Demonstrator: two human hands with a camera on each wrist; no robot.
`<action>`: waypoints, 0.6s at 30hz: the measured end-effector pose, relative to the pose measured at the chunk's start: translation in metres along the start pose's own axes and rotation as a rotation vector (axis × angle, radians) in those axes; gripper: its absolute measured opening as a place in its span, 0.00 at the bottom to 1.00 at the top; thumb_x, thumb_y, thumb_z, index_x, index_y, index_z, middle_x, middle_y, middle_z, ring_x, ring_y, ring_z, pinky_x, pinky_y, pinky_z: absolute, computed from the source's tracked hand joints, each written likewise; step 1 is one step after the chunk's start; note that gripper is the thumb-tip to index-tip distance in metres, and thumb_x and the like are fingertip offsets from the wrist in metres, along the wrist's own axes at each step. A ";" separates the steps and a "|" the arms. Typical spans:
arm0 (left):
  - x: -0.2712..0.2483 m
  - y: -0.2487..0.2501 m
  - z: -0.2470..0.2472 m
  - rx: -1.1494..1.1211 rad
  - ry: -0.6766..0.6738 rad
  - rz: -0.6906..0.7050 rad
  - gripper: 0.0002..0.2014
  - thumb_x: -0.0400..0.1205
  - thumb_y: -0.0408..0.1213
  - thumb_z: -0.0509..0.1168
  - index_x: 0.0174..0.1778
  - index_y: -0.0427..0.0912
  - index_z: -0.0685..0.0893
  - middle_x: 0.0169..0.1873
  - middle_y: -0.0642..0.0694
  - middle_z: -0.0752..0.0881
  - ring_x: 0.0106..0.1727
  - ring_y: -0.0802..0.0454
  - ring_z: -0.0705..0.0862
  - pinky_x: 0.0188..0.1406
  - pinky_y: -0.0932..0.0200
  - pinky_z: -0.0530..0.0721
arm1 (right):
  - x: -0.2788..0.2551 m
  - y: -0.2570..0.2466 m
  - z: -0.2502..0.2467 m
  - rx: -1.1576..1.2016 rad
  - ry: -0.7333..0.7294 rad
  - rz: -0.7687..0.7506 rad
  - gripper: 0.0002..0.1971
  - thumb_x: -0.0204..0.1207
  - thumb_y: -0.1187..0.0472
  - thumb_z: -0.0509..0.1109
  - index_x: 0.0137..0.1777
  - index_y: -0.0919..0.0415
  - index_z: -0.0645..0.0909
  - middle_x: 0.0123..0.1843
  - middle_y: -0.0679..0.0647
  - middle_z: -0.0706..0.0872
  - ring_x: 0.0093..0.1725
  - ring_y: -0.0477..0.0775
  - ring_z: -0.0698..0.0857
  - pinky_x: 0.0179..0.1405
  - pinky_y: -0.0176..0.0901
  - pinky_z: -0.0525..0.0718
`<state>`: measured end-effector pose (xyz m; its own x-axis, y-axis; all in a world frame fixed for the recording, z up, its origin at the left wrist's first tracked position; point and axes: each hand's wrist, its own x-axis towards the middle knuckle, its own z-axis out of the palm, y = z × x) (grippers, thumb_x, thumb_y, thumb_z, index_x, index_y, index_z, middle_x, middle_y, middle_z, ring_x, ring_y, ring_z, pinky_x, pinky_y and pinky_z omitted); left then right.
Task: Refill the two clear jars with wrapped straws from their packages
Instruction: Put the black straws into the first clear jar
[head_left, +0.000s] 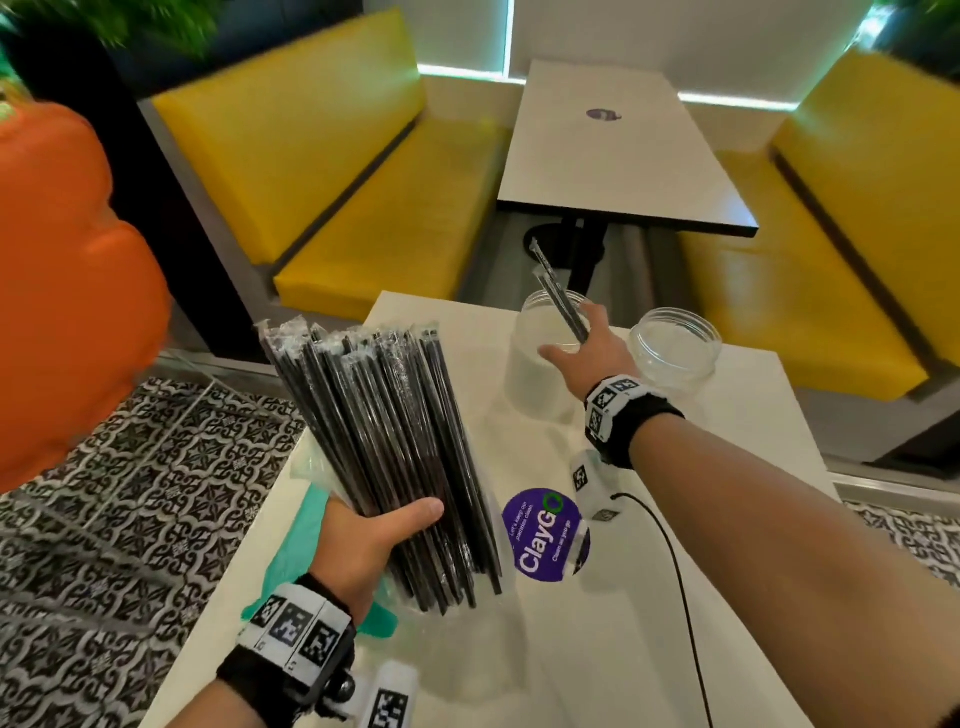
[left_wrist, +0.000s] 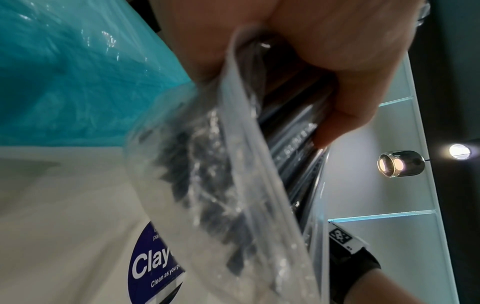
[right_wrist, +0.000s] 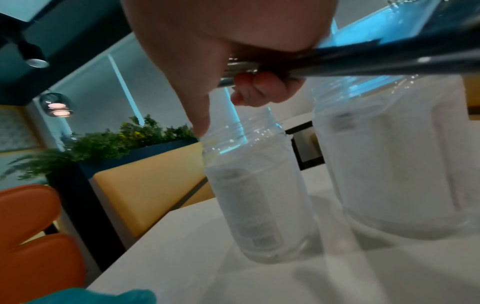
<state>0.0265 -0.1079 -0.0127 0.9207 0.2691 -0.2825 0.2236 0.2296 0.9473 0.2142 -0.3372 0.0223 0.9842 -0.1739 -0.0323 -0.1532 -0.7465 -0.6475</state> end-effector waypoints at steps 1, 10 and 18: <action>0.001 0.001 -0.002 -0.002 0.006 0.011 0.31 0.59 0.24 0.83 0.59 0.41 0.88 0.53 0.41 0.94 0.56 0.43 0.92 0.67 0.36 0.85 | 0.005 0.003 0.001 -0.035 -0.027 0.020 0.31 0.78 0.48 0.72 0.78 0.52 0.66 0.64 0.57 0.84 0.60 0.63 0.85 0.59 0.52 0.82; 0.008 0.005 -0.004 -0.043 -0.012 0.048 0.23 0.68 0.17 0.77 0.55 0.43 0.89 0.51 0.44 0.94 0.52 0.49 0.93 0.61 0.47 0.86 | -0.015 0.015 -0.008 -0.040 -0.003 -0.069 0.09 0.82 0.55 0.68 0.58 0.56 0.79 0.49 0.54 0.86 0.48 0.57 0.84 0.46 0.46 0.78; -0.008 -0.007 -0.004 -0.024 -0.023 0.034 0.23 0.67 0.21 0.80 0.57 0.39 0.89 0.51 0.41 0.94 0.53 0.44 0.93 0.62 0.42 0.87 | -0.122 0.047 -0.018 0.006 0.008 -0.181 0.09 0.81 0.51 0.70 0.57 0.53 0.79 0.48 0.52 0.86 0.46 0.55 0.84 0.49 0.49 0.84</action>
<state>0.0168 -0.1080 -0.0174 0.9348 0.2556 -0.2465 0.1847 0.2428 0.9523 0.0856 -0.3633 0.0095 0.9950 -0.0422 0.0909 0.0268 -0.7619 -0.6471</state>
